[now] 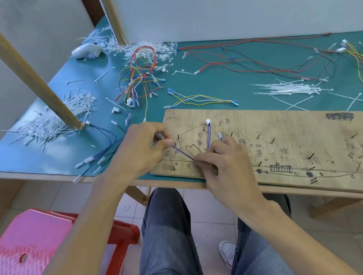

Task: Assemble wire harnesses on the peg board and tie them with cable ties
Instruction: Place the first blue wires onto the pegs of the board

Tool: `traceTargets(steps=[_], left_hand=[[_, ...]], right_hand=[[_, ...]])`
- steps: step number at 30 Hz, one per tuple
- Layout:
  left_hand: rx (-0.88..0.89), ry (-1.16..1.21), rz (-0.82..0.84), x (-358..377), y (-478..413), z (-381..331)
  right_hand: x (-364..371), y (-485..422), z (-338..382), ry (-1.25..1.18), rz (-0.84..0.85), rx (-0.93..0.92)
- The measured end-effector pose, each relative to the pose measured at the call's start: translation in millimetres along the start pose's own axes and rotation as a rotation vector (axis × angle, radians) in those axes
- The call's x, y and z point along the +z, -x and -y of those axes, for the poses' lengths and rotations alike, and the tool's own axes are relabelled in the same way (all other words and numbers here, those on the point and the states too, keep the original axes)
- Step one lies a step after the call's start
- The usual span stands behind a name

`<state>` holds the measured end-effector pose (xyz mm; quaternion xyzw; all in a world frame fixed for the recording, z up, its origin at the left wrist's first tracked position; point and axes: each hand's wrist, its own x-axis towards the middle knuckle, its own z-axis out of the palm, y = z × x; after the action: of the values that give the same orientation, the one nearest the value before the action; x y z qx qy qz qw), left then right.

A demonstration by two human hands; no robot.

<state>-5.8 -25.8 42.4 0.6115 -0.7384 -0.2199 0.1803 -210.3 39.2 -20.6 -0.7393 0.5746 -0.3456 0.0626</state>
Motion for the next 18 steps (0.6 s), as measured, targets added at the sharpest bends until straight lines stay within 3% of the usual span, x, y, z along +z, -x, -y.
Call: traceTargets(steps=[9,18], left_hand=[[0.116,-0.051,0.075,11.8,-25.4,12.1],[0.094,-0.101,0.091,3.4,-28.1,9.9]], right_hand=[[0.0,2.2,1.9,0.04,-0.036,-0.012],[-3.9,-8.4,7.6,0.024,0.114,0.125]])
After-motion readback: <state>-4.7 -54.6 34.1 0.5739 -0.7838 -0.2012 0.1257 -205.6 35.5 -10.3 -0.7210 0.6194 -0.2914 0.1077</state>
